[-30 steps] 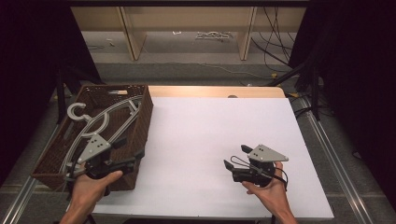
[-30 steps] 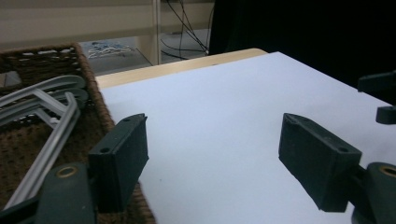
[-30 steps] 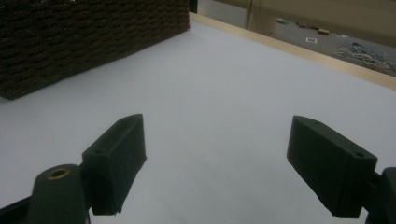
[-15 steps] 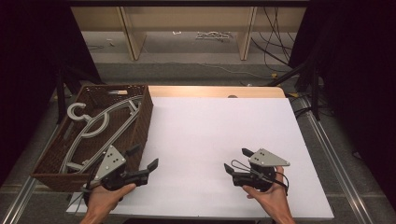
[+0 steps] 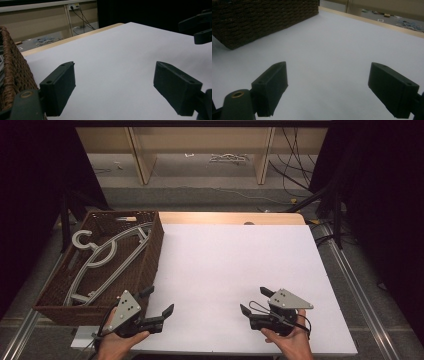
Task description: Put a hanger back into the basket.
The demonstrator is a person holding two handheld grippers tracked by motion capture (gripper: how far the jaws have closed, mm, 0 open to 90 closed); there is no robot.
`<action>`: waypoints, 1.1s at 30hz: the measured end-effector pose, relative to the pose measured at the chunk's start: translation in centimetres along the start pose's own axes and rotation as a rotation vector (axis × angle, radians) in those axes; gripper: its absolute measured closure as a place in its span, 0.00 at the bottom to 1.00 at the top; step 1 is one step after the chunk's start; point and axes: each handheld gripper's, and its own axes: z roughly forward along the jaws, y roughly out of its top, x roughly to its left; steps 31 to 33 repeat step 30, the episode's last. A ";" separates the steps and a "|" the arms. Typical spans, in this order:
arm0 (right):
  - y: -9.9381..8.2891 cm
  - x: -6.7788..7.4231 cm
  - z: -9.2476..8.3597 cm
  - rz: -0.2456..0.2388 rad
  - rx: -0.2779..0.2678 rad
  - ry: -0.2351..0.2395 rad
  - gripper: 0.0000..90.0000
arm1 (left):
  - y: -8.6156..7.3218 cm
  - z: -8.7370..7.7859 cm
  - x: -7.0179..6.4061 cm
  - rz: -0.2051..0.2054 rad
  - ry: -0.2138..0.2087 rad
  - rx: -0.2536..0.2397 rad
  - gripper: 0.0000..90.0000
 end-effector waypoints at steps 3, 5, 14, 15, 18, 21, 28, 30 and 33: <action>-0.3 0.2 -0.3 -0.011 0.000 -0.022 0.18 | 0.0 0.0 0.1 -0.009 0.002 -0.016 0.19; -0.5 0.4 -0.5 0.007 0.014 -0.010 0.18 | -0.1 -0.2 0.1 -0.017 0.009 -0.017 0.19; -1.2 0.8 -1.8 0.010 -0.003 -0.020 0.18 | -0.3 -0.4 0.3 -0.025 -0.001 -0.014 0.18; -1.3 0.7 -2.0 0.004 -0.007 -0.030 0.18 | -0.3 -0.3 0.2 -0.023 -0.001 -0.014 0.18; -1.3 0.8 -2.1 0.012 -0.005 -0.026 0.18 | -0.2 -0.3 0.2 -0.022 -0.002 -0.015 0.18; -1.3 0.8 -2.1 0.012 -0.006 -0.027 0.18 | -0.2 -0.3 0.1 -0.025 -0.003 -0.015 0.18; -1.3 0.7 -2.0 -0.003 -0.011 -0.035 0.18 | -0.3 -0.2 0.1 -0.015 -0.008 -0.006 0.18; -1.3 0.7 -1.9 0.001 -0.016 -0.035 0.18 | -0.3 -0.1 0.1 -0.008 -0.013 -0.007 0.18; -1.3 0.7 -1.9 0.001 -0.016 -0.035 0.18 | -0.3 -0.1 0.1 -0.008 -0.013 -0.007 0.18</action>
